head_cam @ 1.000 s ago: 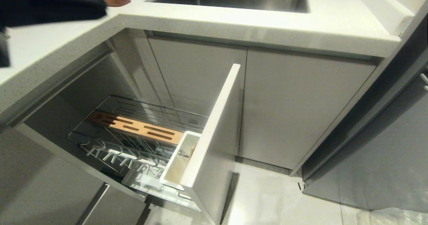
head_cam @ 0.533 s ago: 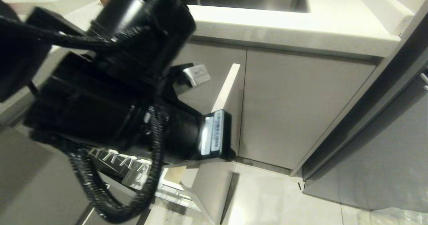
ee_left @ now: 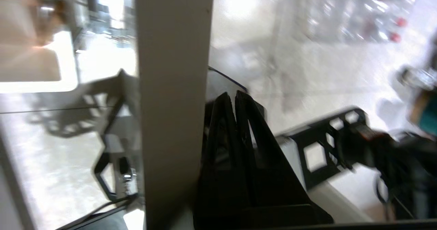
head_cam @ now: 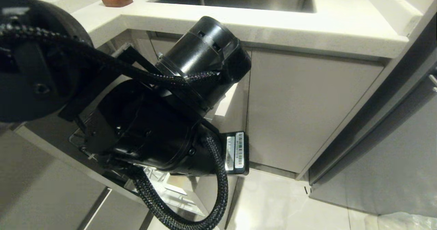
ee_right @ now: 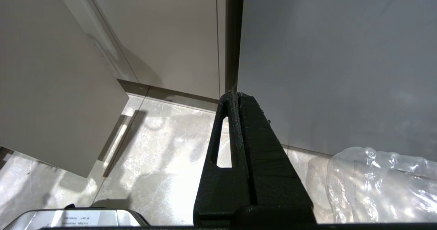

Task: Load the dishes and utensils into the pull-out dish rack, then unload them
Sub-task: Close the cupboard

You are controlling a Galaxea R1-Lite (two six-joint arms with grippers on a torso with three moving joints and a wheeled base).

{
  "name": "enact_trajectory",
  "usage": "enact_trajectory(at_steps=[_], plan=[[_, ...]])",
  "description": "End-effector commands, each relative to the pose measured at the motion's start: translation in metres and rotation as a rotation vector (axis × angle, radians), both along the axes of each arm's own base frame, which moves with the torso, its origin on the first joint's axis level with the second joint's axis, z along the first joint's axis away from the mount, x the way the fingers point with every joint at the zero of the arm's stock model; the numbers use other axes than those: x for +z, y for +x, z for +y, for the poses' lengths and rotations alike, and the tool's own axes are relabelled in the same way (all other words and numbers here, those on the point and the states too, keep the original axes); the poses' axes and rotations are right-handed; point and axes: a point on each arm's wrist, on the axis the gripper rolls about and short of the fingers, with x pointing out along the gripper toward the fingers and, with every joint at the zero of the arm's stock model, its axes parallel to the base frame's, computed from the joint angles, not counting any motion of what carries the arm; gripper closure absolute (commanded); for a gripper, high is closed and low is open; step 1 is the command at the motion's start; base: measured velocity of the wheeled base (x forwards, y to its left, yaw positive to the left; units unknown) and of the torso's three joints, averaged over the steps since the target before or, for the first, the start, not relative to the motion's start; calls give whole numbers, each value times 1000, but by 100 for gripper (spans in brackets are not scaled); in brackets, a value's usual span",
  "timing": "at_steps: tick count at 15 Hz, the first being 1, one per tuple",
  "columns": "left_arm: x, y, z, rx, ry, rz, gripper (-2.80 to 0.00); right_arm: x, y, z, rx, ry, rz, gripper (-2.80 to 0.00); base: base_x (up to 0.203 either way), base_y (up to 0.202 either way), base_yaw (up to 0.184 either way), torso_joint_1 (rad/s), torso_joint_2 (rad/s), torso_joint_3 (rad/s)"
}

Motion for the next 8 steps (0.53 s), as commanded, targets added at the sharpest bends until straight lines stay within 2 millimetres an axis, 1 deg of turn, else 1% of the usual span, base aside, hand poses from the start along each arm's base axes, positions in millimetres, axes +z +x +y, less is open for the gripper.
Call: enact_trajectory(at_steps=[1, 8], plan=[[4, -2, 2, 34, 24, -34, 0, 0, 0, 0, 0, 0, 1, 0, 0, 0, 0, 0, 0, 0], [6, -2, 10, 137, 117, -147, 0, 0, 0, 0, 0, 0, 1, 0, 0, 0, 0, 0, 0, 0]])
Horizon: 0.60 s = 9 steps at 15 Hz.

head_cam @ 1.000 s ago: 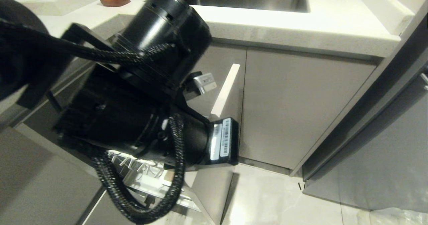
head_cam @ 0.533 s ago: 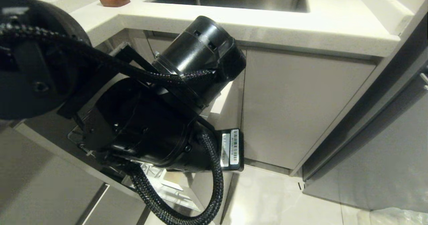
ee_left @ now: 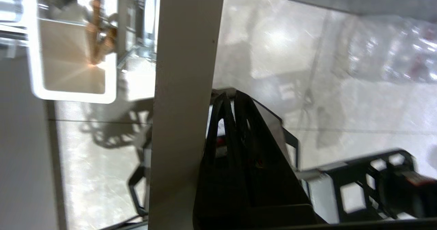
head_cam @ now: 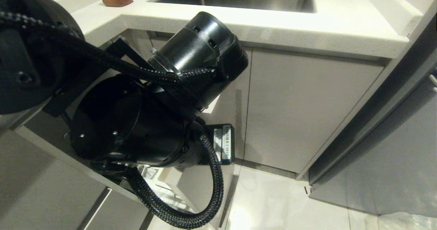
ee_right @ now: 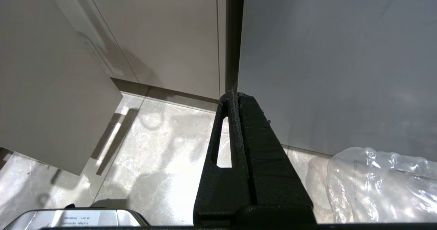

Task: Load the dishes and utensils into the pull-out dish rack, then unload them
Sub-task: Close the cupboard

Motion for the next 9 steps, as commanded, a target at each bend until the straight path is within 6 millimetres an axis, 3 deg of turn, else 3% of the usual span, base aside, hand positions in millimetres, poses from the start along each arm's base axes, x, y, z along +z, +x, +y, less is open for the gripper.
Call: enact_trajectory(at_steps=[1, 9], plan=[[0, -1, 3, 31, 29, -28, 0, 0, 0, 0, 0, 0, 1, 0, 0, 0, 0, 0, 0, 0], [4, 1, 11, 148, 105, -164, 0, 0, 0, 0, 0, 0, 1, 0, 0, 0, 0, 0, 0, 0]])
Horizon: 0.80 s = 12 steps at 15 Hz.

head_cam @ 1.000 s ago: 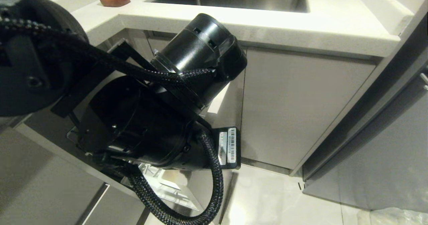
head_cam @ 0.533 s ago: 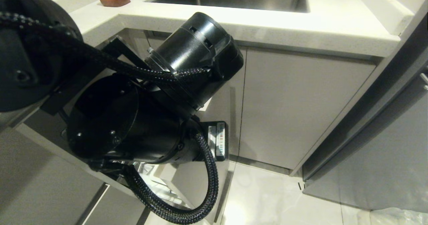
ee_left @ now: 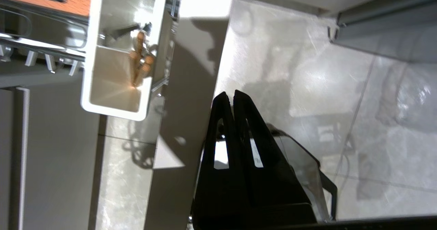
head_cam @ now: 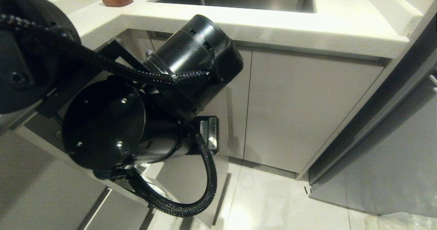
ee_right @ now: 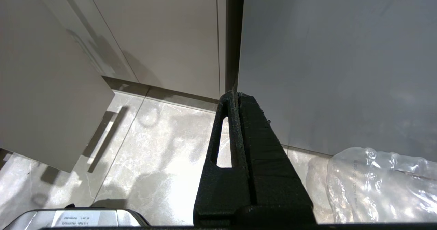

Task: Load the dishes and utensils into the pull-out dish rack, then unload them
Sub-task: Close the cupboard

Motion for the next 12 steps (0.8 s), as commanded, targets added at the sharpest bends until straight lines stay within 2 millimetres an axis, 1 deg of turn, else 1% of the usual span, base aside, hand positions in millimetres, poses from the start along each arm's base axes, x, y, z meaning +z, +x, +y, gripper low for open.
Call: enact_trajectory(at_steps=[1, 6, 8, 10, 12], plan=[[3, 1, 6, 34, 13, -24, 0, 0, 0, 0, 0, 0, 1, 0, 0, 0, 0, 0, 0, 0], [15, 10, 31, 140, 19, -88, 0, 0, 0, 0, 0, 0, 1, 0, 0, 0, 0, 0, 0, 0], [22, 18, 47, 185, 29, -101, 0, 0, 0, 0, 0, 0, 1, 0, 0, 0, 0, 0, 0, 0], [24, 34, 69, 263, 68, -101, 0, 0, 0, 0, 0, 0, 1, 0, 0, 0, 0, 0, 0, 0], [24, 56, 99, 375, 126, -91, 0, 0, 0, 0, 0, 0, 1, 0, 0, 0, 0, 0, 0, 0]])
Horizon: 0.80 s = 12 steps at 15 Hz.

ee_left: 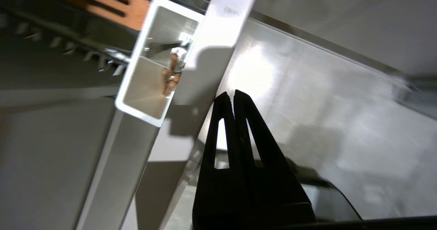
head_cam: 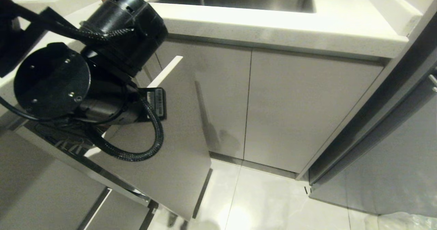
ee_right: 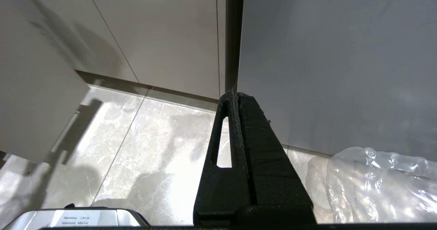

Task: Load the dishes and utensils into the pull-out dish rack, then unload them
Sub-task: Close the cupboard

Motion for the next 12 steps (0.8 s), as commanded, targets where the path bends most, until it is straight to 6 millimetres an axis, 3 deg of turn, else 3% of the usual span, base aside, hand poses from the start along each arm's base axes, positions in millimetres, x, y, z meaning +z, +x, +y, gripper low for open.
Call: enact_trajectory(at_steps=[1, 3, 6, 9, 12], plan=[[3, 22, 40, 155, 48, 3, 0, 0, 0, 0, 0, 0, 1, 0, 0, 0, 0, 0, 0, 0], [7, 28, 56, 193, 81, 2, 0, 0, 0, 0, 0, 0, 1, 0, 0, 0, 0, 0, 0, 0], [6, 27, 54, 183, 80, 2, 0, 0, 0, 0, 0, 0, 1, 0, 0, 0, 0, 0, 0, 0], [15, 4, 43, 93, 56, -30, 0, 0, 0, 0, 0, 0, 1, 0, 0, 0, 0, 0, 0, 0], [30, -20, 47, 47, 11, -85, 0, 0, 0, 0, 0, 0, 1, 0, 0, 0, 0, 0, 0, 0]])
